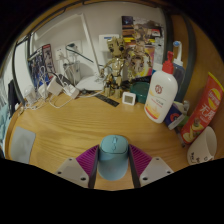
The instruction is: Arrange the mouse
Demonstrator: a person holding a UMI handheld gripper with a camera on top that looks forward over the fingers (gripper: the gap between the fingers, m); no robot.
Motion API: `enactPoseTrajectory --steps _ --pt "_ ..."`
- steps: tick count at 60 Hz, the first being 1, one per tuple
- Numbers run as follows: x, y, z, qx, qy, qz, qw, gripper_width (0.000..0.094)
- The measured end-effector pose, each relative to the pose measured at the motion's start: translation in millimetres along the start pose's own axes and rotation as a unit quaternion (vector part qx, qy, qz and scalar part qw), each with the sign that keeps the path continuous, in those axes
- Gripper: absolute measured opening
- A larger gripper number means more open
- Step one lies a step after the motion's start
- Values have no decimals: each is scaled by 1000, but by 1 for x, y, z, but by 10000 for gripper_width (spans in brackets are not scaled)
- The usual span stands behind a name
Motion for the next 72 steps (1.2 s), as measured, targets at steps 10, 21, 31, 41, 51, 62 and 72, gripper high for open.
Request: enactPoseTrajectory --steps 10,21,31,41,51,62,72 --pt "-1 -3 4 16 14 5 1000 367" --pt "-2 -7 3 33 21 36 999 295" --pt "-29 -26 -25 40 66 72 994 295" --pt "-103 -113 -95 48 152 61 985 296" --pt "-145 -241 -112 36 182 1 983 295" --pt "-122 -356 -51 3 139 -43 989 293" --pt "-80 -402 27 -13 63 -44 997 293"
Point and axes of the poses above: the point between the fingertips, and its own axes, seen from behind it with the camera up: y to the right, z down, x forward, the way the camera looks, the point moved 9 cm from there along -x, backward, against the way the camera looks, and after that the axes turned 8 degrees about x, right-handed, at the moved point
